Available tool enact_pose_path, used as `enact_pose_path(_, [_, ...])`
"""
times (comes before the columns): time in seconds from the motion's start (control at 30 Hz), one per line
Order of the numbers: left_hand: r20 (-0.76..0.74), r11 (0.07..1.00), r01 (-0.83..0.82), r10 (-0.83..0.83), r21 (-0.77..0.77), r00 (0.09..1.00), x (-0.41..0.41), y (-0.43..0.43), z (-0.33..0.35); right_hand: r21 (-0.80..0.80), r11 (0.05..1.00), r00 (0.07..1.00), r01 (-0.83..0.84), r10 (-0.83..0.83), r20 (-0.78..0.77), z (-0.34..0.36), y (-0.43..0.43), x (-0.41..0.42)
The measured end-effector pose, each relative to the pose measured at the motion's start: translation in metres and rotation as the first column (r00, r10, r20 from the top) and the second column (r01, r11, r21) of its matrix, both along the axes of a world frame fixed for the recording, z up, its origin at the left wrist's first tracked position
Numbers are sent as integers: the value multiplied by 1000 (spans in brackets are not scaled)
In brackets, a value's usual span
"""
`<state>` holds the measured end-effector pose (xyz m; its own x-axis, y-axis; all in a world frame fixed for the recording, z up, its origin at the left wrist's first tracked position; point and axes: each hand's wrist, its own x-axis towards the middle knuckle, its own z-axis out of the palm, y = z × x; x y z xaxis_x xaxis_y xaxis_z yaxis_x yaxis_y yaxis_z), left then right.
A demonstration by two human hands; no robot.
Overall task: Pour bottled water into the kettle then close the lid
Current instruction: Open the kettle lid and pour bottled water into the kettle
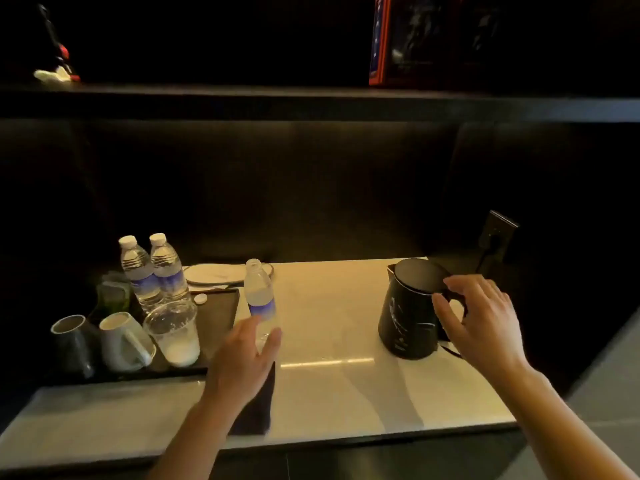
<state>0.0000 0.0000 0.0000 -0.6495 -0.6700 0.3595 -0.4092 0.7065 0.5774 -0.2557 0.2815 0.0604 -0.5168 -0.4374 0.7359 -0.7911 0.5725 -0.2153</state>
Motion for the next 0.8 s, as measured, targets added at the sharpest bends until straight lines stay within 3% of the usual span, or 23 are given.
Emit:
enact_pose_path(0.1, [-55, 992, -124, 122, -33, 991, -24, -28, 8, 115, 986, 987, 119, -130, 98, -9, -13, -34])
enact_pose_path(0.23, [3, 937, -311, 315, -157, 949, -52, -56, 16, 265, 947, 958, 182, -232, 170, -22, -30, -72])
enact_pose_path(0.37, [12, 942, -335, 335, 17, 942, -81, -81, 16, 320, 940, 931, 121, -220, 293, -32, -38, -94])
enact_pose_path(0.47, [-87, 934, -306, 326, 184, 942, -101, -90, 11, 299, 953, 949, 57, -144, 280, -36, -39, -103])
enact_pose_path(0.67, [-348, 880, -232, 388, 414, 853, -115, -80, -2, 220, 963, 950, -155, 84, 301, -39, -27, -125])
enact_pose_path(0.8, [-424, 888, -202, 385, 414, 820, -119, -67, -6, -37, 957, 849, -287, 272, 453, -46, -19, -137])
